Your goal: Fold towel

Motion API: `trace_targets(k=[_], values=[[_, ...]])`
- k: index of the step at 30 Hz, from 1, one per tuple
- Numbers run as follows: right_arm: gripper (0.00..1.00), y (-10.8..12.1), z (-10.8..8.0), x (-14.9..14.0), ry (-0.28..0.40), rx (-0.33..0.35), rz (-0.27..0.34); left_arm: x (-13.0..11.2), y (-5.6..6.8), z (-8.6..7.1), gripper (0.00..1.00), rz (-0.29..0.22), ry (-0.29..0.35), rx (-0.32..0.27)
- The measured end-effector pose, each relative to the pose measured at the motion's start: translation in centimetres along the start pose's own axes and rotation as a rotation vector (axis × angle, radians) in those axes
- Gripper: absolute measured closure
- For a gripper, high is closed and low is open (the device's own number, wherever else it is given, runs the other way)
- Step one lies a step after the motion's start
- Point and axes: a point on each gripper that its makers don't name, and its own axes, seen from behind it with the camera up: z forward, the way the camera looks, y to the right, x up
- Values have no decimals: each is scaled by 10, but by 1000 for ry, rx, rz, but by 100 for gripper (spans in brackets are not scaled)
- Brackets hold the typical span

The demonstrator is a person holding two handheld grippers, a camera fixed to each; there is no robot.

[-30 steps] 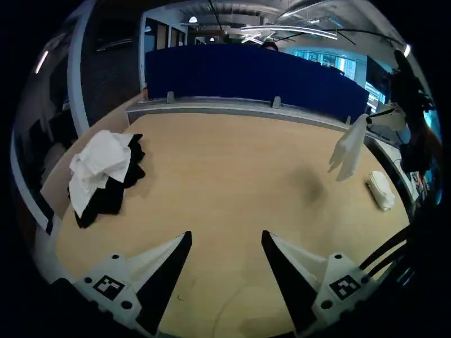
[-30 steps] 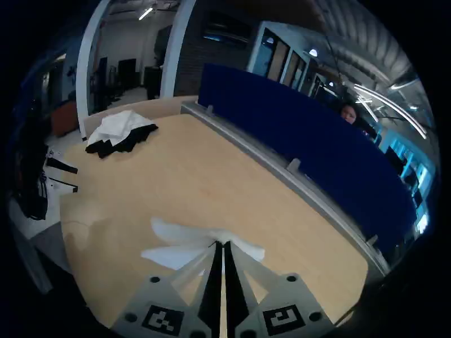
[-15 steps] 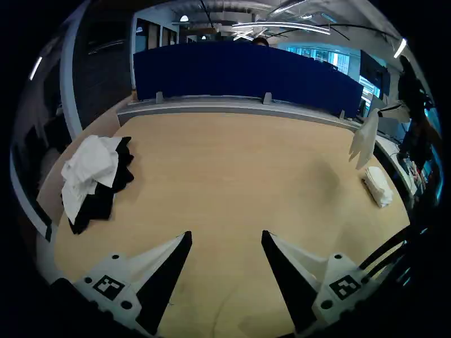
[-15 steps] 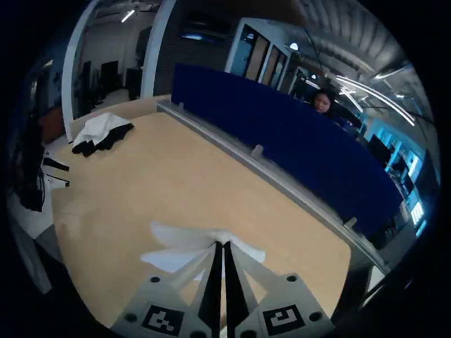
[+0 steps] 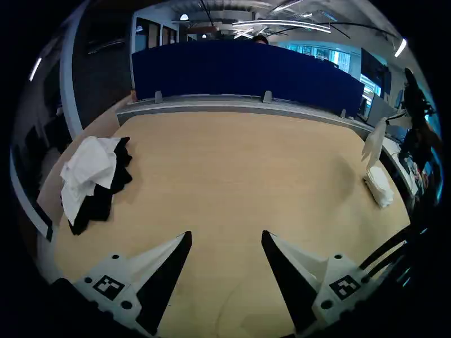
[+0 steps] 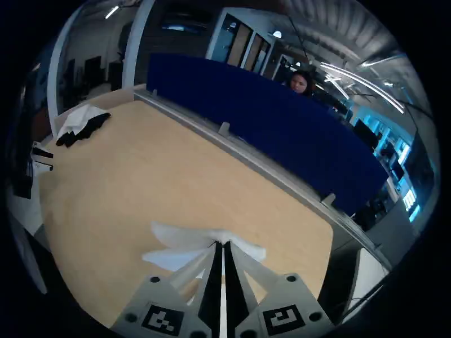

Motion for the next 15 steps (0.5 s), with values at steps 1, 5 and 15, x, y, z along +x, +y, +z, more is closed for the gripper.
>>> trace_targets(k=[1, 5, 15], values=[[98, 4, 1, -3, -4, -3, 3, 0, 1, 1, 9, 1, -1, 0], [98, 18, 3, -15, -18, -12, 19, 1, 4, 2, 9, 5, -2, 0], [98, 31, 1, -43, -53, -24, 45, 4, 11, 1, 8, 15, -2, -4]])
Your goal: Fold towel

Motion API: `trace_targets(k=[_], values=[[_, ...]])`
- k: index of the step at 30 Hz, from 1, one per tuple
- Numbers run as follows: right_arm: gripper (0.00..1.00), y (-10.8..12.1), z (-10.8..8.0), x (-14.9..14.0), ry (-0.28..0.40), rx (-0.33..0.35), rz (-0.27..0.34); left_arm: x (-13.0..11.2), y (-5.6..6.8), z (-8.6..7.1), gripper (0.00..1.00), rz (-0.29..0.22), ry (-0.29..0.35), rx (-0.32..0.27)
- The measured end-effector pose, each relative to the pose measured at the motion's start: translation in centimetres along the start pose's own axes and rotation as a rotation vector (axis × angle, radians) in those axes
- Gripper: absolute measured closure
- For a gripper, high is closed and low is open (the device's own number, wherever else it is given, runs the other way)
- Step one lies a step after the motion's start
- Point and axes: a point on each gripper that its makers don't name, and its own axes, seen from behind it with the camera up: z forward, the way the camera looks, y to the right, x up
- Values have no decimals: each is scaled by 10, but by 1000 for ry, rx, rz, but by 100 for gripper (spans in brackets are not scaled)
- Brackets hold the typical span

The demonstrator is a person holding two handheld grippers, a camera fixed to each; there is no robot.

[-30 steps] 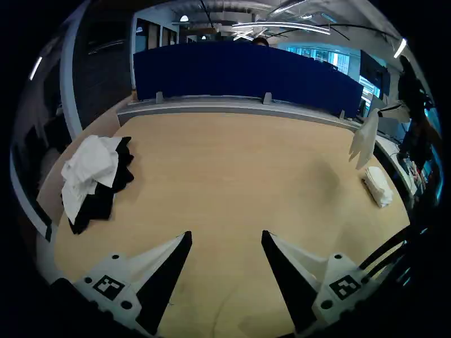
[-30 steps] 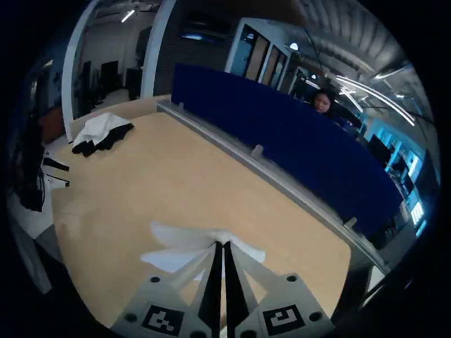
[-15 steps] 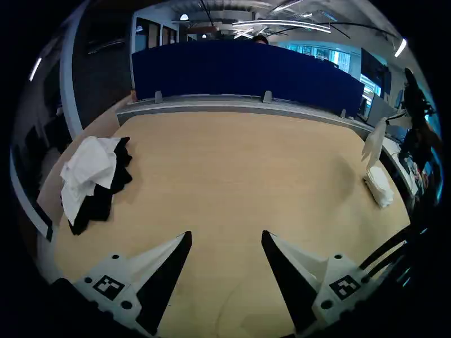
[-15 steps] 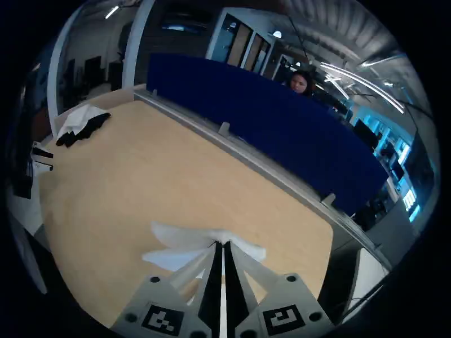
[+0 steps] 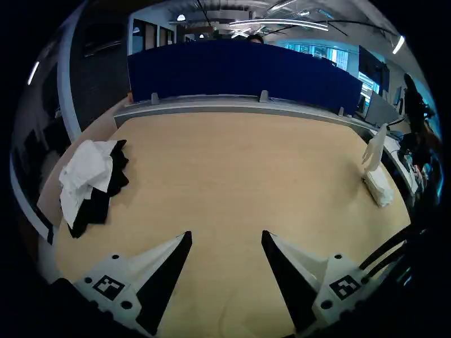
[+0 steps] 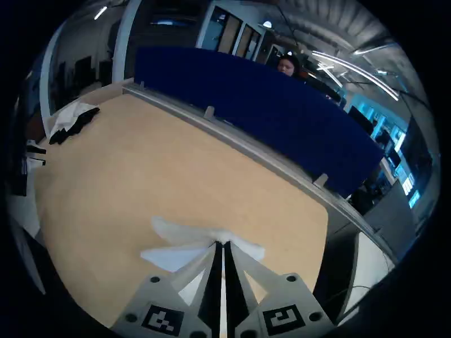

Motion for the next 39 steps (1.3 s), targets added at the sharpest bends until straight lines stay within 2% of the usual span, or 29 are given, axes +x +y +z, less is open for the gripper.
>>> trace_targets(k=[8, 17, 33, 39], values=[[98, 3, -11, -30, -34, -15, 12, 2, 5, -1, 9, 9, 0, -7], [98, 3, -24, -77, -85, -44, 52, 3, 10, -3, 8, 20, 2, -14], [98, -1, -37, -165, -194, -90, 144, 4, 12, -6, 8, 36, 5, -15], [98, -4, -37, -194, -227, -104, 196, 3, 13, -7, 9, 47, 3, -16]])
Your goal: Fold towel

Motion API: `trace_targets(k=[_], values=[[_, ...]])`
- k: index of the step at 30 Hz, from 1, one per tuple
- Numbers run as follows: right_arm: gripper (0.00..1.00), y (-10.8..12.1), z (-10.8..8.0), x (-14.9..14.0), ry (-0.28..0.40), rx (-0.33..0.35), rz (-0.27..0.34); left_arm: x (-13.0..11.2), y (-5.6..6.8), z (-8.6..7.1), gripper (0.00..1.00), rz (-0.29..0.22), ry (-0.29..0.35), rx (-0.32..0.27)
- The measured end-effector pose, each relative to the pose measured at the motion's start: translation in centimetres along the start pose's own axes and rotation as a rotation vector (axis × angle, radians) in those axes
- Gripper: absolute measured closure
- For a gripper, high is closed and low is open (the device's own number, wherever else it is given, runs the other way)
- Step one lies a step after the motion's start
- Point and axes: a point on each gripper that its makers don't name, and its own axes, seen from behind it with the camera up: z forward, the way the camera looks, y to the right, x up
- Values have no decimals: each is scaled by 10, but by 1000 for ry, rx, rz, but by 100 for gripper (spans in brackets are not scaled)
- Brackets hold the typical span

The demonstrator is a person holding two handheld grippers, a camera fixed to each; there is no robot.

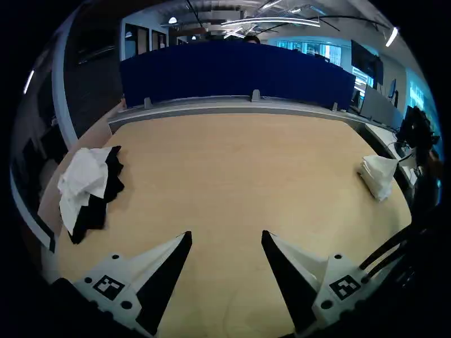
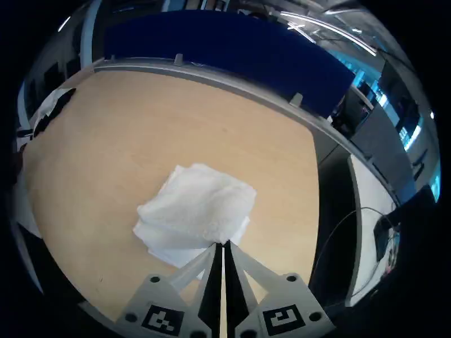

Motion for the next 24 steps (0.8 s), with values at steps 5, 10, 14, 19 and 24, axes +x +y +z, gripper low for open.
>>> trace_targets(k=[5, 10, 14, 19, 24], values=[[98, 0, 9, -21, -33, -10, 38, 0, 2, -1, 8, 2, 0, -1], [98, -3, 21, -38, -63, -13, 90, -1, 4, -2, 9, 6, 0, -1], [98, -3, 30, -48, -81, -20, 136, -1, 5, -3, 9, 13, -1, 0], [98, -1, 39, -59, -114, -39, 162, -2, 7, -3, 9, 17, -2, 1], [97, -2, 48, -68, -142, -52, 175, -2, 7, -3, 9, 17, -2, 2]])
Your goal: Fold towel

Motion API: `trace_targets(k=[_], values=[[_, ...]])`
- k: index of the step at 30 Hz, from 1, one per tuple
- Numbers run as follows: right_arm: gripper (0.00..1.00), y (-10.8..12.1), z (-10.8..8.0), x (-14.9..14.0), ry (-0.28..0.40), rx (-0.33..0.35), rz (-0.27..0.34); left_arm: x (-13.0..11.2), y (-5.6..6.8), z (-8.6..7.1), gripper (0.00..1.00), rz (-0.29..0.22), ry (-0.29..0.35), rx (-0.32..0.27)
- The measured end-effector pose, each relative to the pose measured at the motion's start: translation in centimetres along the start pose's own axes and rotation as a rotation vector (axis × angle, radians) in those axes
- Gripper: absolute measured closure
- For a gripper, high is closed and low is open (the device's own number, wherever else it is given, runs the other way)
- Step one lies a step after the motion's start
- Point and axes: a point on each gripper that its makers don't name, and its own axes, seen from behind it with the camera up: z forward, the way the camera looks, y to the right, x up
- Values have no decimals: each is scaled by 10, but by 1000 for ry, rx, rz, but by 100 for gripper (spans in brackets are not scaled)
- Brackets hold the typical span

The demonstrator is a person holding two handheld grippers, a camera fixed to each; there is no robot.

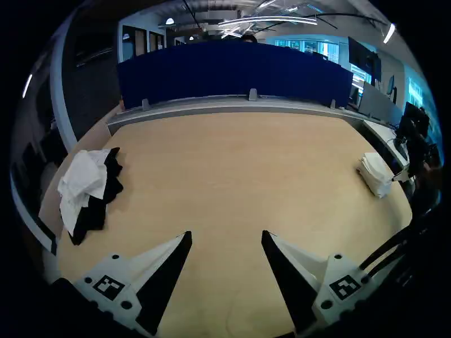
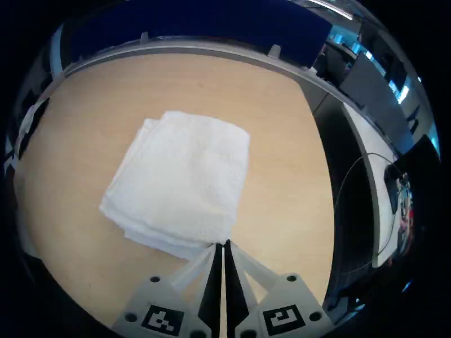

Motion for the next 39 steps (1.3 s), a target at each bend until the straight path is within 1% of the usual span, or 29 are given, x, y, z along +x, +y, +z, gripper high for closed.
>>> trace_targets(k=[3, 7, 11, 13, 17, 19, 21, 23, 24, 25, 33, 36, 39], values=[[97, -1, 5, -6, -17, -6, 12, 0, 0, 1, 9, 0, -1, 0], [94, -2, 8, -7, -17, -16, 30, 1, 0, 1, 9, 1, -1, 0], [84, 1, 4, -8, -5, -30, 43, 2, -1, 2, 9, 2, 2, 0], [75, 2, 0, -9, 0, -38, 48, 2, -1, 2, 9, 1, 2, 0], [61, 5, -6, -12, 2, -52, 53, 3, -3, 3, 8, -3, 2, -1], [51, 7, -9, -14, 2, -57, 53, 3, -4, 4, 8, -4, 3, -2], [37, 7, -13, -16, 3, -62, 51, 3, -4, 4, 9, -4, 3, -3], [24, 8, -16, -17, 6, -66, 49, 3, -4, 5, 9, -3, 4, -5], [11, 8, -17, -17, 8, -68, 48, 3, -4, 5, 9, -2, 5, -6], [1, 6, -18, -16, 15, -65, 48, 3, -4, 5, 9, -2, 6, -7], [0, -4, -28, -4, 71, -50, 70, 6, -2, 7, 9, 0, 14, -18], [0, -9, -32, 5, 97, -48, 72, 7, -4, 7, 9, 0, 17, -18], [0, -17, -36, 18, 139, -45, 73, 8, -5, 8, 9, -5, 19, -20]])
